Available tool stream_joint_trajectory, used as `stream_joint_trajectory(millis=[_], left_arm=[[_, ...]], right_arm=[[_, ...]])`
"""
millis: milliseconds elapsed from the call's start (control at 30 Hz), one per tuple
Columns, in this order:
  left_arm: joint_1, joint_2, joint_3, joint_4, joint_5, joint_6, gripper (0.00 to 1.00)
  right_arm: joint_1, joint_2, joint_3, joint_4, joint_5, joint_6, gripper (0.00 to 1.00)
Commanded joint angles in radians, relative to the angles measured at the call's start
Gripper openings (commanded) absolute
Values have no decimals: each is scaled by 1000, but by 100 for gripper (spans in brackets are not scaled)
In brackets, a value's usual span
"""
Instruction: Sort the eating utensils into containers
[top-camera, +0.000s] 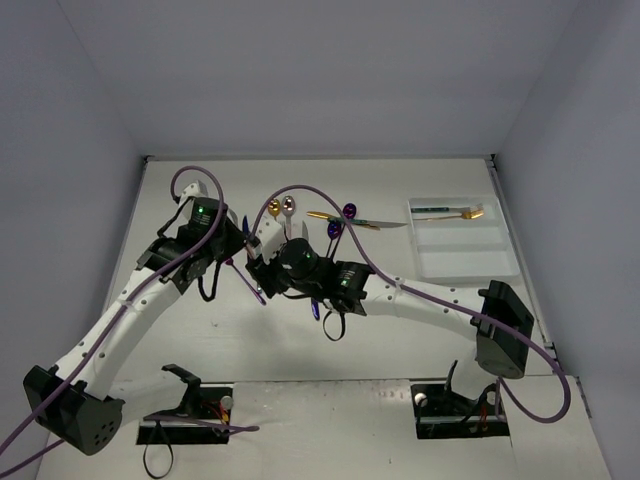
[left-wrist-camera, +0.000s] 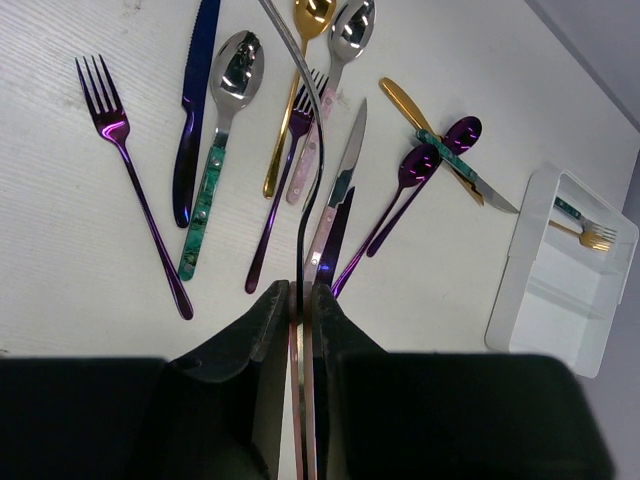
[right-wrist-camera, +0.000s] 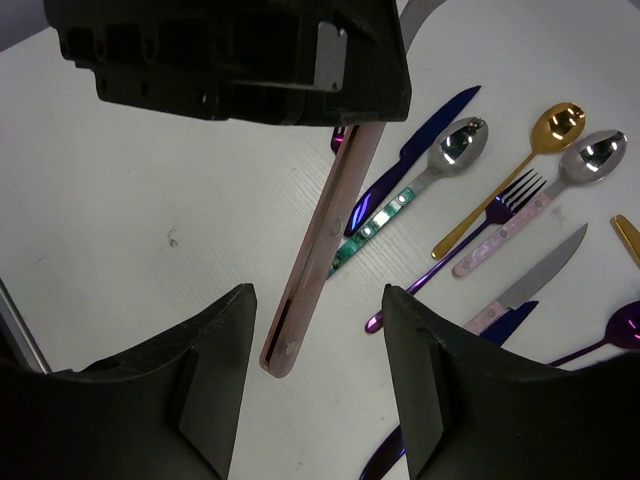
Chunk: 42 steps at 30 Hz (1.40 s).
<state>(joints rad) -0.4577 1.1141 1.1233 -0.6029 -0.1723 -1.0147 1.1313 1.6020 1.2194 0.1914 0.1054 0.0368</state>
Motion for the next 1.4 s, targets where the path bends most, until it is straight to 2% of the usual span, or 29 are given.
stream_joint_trajectory(millis=[0,300,433,600,900,1100,1233,1267,1300,1333,1367], left_arm=[[-10,-23,43,23,-7,-44,0],[-16,-38,26,75,-3,-46,0],[-18,-78,-11,143,6,-14,0],[-18,-113,-64,242,32,24,0],[-38,-124,-93,337,54,73,0],[-63,-114,-97,368,53,100,0],[-74,-100,-94,376,56,124,0],[-76,-98,-94,376,54,134,0],[-76,-97,-95,376,53,140,0],[-75,-98,-97,376,45,154,9],[-75,-99,-99,376,33,172,22]], right_arm=[[2,-8,35,120,60,14,49],[-16,-14,20,143,42,99,47],[-78,-38,4,143,-40,214,49],[-143,-59,-8,145,-153,278,50],[-165,-60,-4,156,-223,315,42],[-171,-59,-3,170,-231,324,29],[-179,-71,-15,174,-207,331,5],[-181,-76,-22,174,-195,330,0],[-185,-82,-28,174,-179,330,0],[-190,-88,-36,173,-173,328,0],[-195,-97,-43,172,-164,325,0]])
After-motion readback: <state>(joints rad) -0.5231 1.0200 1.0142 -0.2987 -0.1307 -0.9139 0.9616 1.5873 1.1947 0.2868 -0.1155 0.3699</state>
